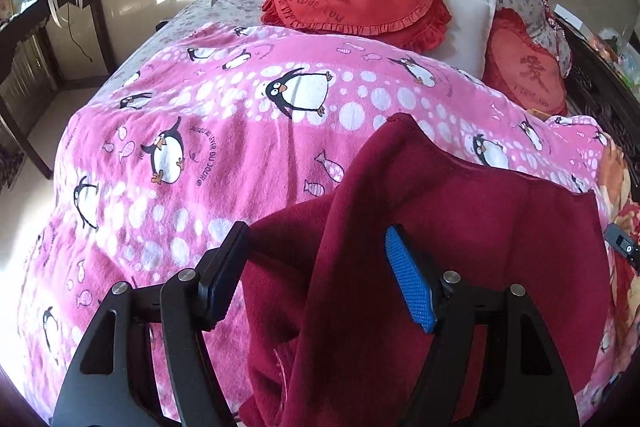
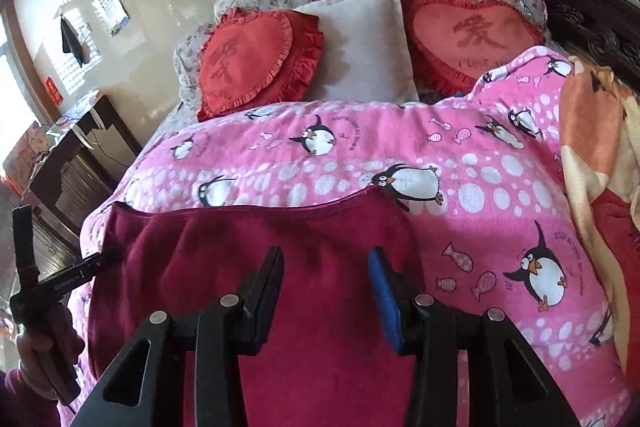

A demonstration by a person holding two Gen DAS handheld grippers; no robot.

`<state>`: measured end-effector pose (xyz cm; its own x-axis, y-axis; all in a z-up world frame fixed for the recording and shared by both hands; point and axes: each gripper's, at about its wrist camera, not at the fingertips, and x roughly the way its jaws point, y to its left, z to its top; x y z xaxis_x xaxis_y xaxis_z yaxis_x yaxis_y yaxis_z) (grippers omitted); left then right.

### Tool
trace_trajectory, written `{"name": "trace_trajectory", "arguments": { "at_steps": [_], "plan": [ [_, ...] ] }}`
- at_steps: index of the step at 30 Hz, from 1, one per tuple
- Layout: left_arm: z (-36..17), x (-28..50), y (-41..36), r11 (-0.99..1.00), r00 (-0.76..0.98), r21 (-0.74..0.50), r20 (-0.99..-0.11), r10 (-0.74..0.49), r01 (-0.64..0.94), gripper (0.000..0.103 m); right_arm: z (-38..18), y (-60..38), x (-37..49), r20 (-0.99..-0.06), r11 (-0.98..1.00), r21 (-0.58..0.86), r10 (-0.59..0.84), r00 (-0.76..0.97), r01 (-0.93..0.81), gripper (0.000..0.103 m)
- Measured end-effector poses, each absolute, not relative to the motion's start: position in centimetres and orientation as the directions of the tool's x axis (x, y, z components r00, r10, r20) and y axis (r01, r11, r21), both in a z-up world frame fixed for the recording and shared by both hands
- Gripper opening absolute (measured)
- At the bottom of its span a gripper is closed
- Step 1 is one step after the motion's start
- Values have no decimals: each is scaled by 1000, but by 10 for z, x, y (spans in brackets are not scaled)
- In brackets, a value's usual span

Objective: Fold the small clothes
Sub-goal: 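Lift the hem with both tools and fold it up toward the collar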

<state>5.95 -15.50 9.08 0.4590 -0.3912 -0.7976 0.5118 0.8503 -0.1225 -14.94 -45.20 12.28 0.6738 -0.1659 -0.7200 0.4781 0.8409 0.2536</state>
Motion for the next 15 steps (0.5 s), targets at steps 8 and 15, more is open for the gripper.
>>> {"name": "trace_trajectory", "arguments": {
  "at_steps": [8, 15],
  "plan": [
    [100, 31, -130, 845, 448, -129, -800, -398, 520, 71, 127, -397, -159, -735, 878, 258, -92, 672, 403, 42],
    [97, 13, -110, 843, 441, -118, -810, -387, 524, 71, 101, -398, -156, -773, 855, 252, -104, 625, 454, 42]
  ]
}}
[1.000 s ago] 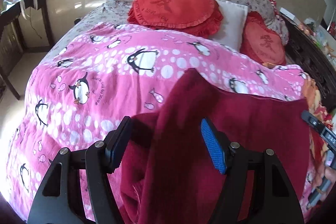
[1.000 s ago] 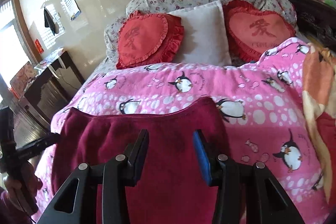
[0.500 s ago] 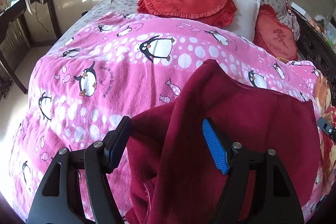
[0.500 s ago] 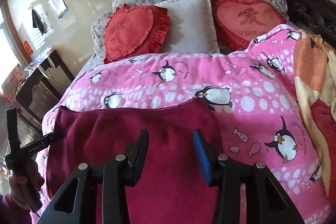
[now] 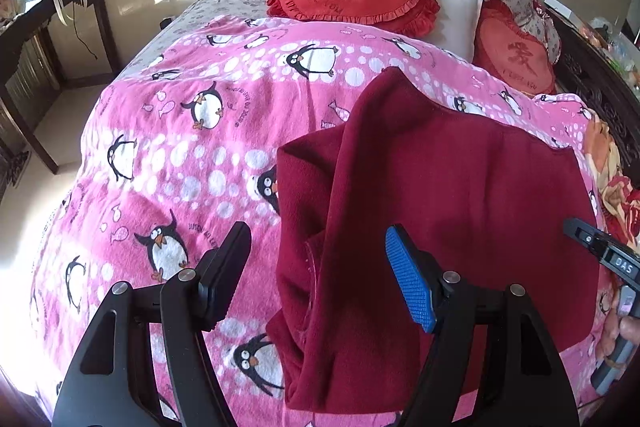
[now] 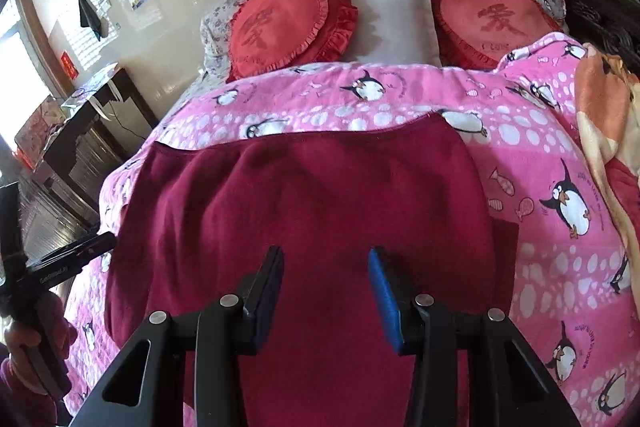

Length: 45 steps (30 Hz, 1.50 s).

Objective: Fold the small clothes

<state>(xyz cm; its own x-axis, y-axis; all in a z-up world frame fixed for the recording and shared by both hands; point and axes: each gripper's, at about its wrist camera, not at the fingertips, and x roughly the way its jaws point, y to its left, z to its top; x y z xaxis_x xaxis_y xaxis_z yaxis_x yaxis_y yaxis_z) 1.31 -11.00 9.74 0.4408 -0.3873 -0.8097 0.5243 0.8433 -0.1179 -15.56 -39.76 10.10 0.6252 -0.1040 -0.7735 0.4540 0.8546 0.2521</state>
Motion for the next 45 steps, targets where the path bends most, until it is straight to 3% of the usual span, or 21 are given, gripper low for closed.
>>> {"name": "trace_trajectory", "arguments": {
  "at_steps": [6, 17, 23, 28, 29, 31, 32, 45],
  "plan": [
    [90, -1, -86, 845, 413, -155, -819, -400, 511, 71, 102, -395, -150, -795, 842, 265, -84, 600, 470, 42],
    [54, -15, -54, 860, 334, -245, -847, -415, 448, 71, 136, -303, -68, -712, 903, 386, 161, 683, 189, 42],
    [46, -14, -50, 853, 308, -302, -838, -450, 425, 71, 119, -247, 0, -748, 910, 394, 236, 621, 128, 42],
    [43, -15, -50, 845, 300, -322, -831, -468, 427, 71, 101, -224, 42, -793, 925, 348, 203, 575, 153, 42],
    [43, -15, -51, 843, 300, -322, -830, -470, 431, 71, 95, -223, 49, -798, 925, 343, 194, 571, 165, 41],
    [45, -14, -52, 839, 297, -322, -830, -473, 438, 71, 86, -223, 60, -822, 936, 296, 149, 549, 189, 10],
    [47, -13, -51, 836, 294, -326, -828, -477, 441, 71, 84, -224, 63, -831, 943, 267, 121, 542, 199, 7],
    [43, -7, -46, 838, 295, -338, -824, -483, 428, 71, 90, -223, 60, -818, 942, 294, 161, 552, 161, 8]
  ]
}}
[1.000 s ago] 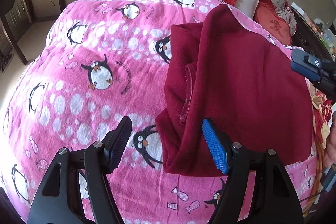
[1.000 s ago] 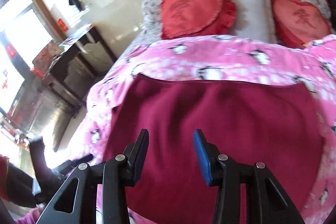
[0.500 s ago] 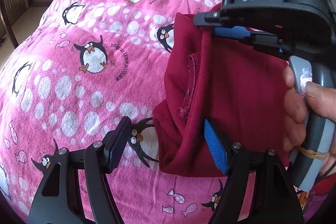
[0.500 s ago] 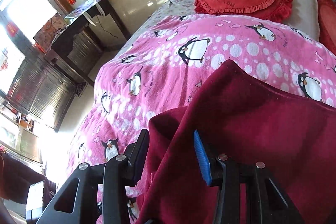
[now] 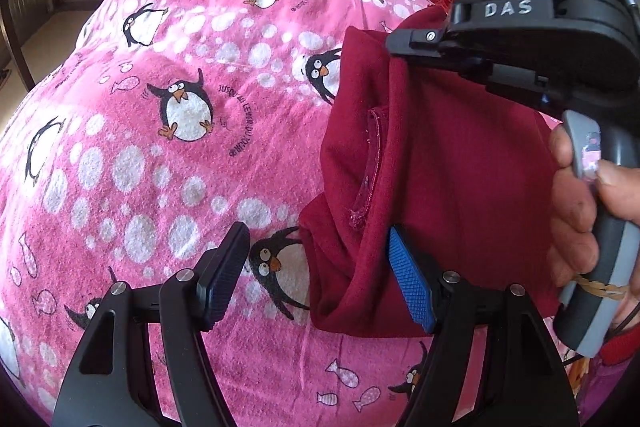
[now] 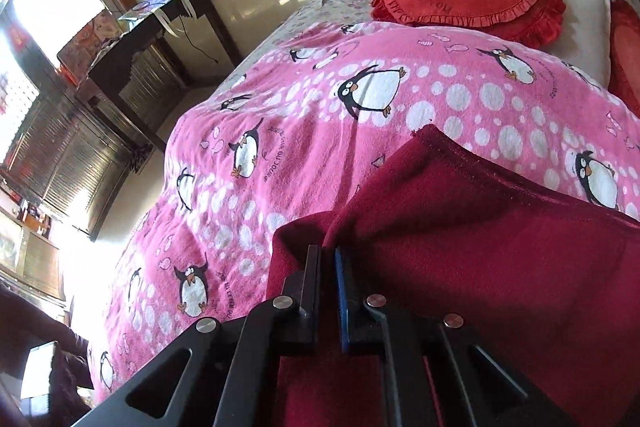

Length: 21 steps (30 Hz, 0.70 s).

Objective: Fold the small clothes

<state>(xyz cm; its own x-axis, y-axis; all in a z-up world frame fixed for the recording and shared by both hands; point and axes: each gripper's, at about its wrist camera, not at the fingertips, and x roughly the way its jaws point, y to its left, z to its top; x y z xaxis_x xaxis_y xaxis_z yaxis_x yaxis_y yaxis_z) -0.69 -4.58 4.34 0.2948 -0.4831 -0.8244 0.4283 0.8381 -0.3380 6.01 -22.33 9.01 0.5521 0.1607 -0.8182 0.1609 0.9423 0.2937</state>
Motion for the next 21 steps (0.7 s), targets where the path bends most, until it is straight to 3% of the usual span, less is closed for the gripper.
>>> {"name": "trace_trajectory", "arguments": {
  "at_steps": [2, 3, 4, 5, 12, 17, 18, 19, 20, 21],
  "plan": [
    [42, -7, -49, 837, 291, -343, -824, -486, 427, 71, 100, -227, 54, -807, 934, 321, 184, 561, 157, 28],
    [41, -8, -52, 837, 291, -343, -824, -486, 427, 71, 105, -227, 50, -802, 933, 326, 190, 566, 149, 53],
    [41, -8, -53, 837, 290, -343, -824, -486, 427, 71, 110, -225, 46, -796, 935, 321, 181, 577, 149, 67],
    [41, -8, -53, 837, 291, -343, -824, -486, 427, 71, 114, -224, 44, -793, 939, 310, 167, 587, 151, 69],
    [37, -9, -55, 837, 291, -346, -823, -488, 424, 71, 100, -197, 60, -860, 977, 128, 25, 510, 168, 69],
    [32, -16, -52, 826, 290, -347, -817, -499, 443, 75, 69, -184, 82, -897, 983, 1, -81, 435, 185, 78],
    [31, -17, -51, 823, 287, -349, -815, -502, 449, 76, 70, -183, 82, -885, 984, -11, -92, 456, 177, 70],
    [30, -17, -51, 820, 284, -353, -814, -507, 451, 77, 72, -183, 80, -878, 984, -16, -98, 469, 175, 52],
    [29, -16, -51, 817, 280, -357, -813, -511, 453, 77, 75, -189, 78, -873, 983, -15, -103, 478, 183, 46],
    [28, -16, -52, 816, 281, -358, -811, -512, 454, 78, 78, -194, 76, -869, 983, 13, -80, 488, 185, 33]
  ]
}}
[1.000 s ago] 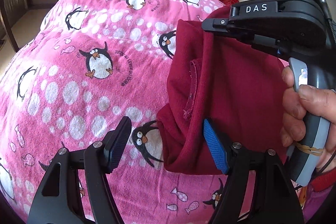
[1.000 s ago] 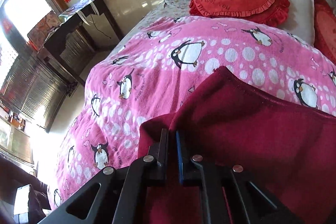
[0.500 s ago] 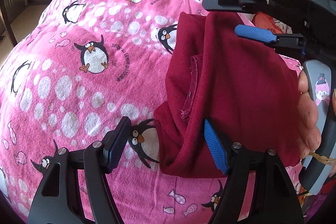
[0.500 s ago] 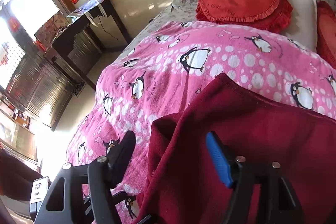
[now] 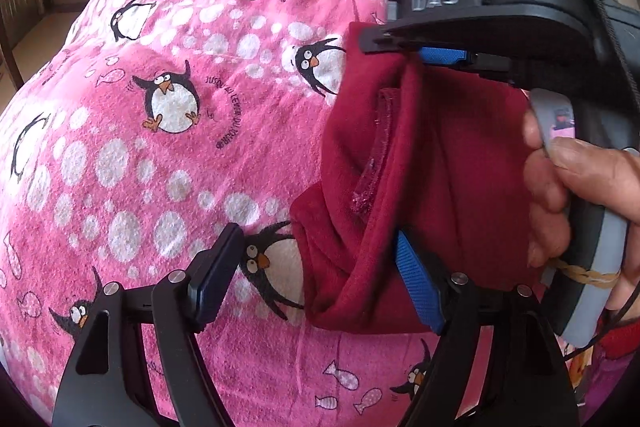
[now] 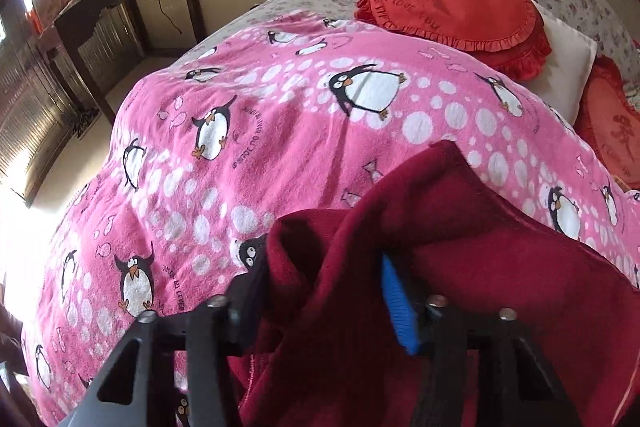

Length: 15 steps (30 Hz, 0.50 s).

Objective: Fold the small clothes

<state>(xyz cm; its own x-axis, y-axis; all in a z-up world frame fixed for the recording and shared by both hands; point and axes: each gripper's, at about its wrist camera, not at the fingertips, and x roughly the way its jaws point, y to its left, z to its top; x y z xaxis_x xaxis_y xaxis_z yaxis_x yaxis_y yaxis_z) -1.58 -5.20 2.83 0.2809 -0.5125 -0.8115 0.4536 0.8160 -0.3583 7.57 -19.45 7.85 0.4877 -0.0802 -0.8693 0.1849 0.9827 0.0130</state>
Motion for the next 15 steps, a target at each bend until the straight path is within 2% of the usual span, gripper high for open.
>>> {"name": "trace_trajectory", "arguments": {
  "at_steps": [1, 2, 5, 15],
  "plan": [
    [28, -14, -53, 816, 283, -358, -810, -513, 454, 79, 83, -206, 71, -863, 979, 72, -35, 505, 191, 18],
    [27, -14, -56, 817, 286, -355, -811, -511, 455, 80, 87, -215, 68, -860, 974, 111, -6, 510, 198, 16],
    [29, -14, -65, 820, 296, -352, -808, -510, 451, 85, 95, -240, 57, -835, 944, 259, 112, 539, 204, 14],
    [29, -13, -88, 824, 303, -332, -813, -497, 460, 85, 99, -238, 54, -828, 943, 278, 138, 543, 184, 14]
  ]
}}
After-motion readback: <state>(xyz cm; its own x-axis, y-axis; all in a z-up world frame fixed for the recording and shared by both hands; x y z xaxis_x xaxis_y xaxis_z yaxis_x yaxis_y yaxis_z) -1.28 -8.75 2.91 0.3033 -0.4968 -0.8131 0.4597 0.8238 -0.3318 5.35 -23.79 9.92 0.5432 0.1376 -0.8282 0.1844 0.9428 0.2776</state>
